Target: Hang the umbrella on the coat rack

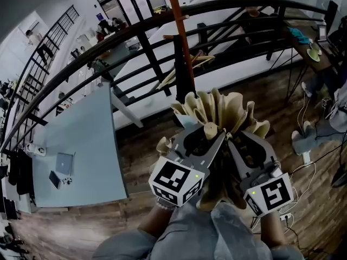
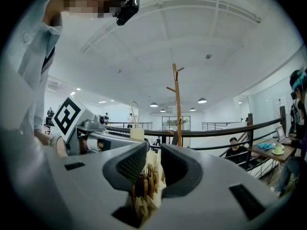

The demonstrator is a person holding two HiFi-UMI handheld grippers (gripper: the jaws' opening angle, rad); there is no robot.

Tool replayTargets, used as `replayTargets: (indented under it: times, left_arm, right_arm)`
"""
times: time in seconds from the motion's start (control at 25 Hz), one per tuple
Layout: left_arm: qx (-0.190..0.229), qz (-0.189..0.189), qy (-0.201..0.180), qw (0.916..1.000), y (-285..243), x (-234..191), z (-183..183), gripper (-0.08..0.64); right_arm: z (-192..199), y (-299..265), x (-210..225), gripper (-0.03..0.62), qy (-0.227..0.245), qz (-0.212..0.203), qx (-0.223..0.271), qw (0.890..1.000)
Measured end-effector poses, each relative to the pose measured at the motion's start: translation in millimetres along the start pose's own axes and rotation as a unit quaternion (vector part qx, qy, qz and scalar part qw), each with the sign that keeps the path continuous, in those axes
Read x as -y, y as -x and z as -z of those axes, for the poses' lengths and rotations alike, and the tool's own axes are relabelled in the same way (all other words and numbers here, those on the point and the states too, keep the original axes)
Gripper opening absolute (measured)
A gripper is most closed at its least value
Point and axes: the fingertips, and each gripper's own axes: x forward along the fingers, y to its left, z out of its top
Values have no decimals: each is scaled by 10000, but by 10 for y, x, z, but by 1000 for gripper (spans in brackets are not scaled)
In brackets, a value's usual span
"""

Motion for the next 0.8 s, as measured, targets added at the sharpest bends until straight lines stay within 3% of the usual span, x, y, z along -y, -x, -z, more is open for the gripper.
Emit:
replayTargets:
  times: [0.52, 0.68, 0.8]
  left_arm:
    - [65, 45, -21, 10000, -402, -611, -80, 138]
    - [87, 8, 6, 10000, -482, -711, -74, 138]
    - [96, -12, 80, 9999, -530, -772, -82, 138]
  right_arm:
    - [-33, -755, 304, 40, 242, -67, -19, 9997]
    - [-84, -829, 438, 40, -5, 118, 190, 9997]
    - [-147, -842, 492, 40, -210, 17, 367, 9991]
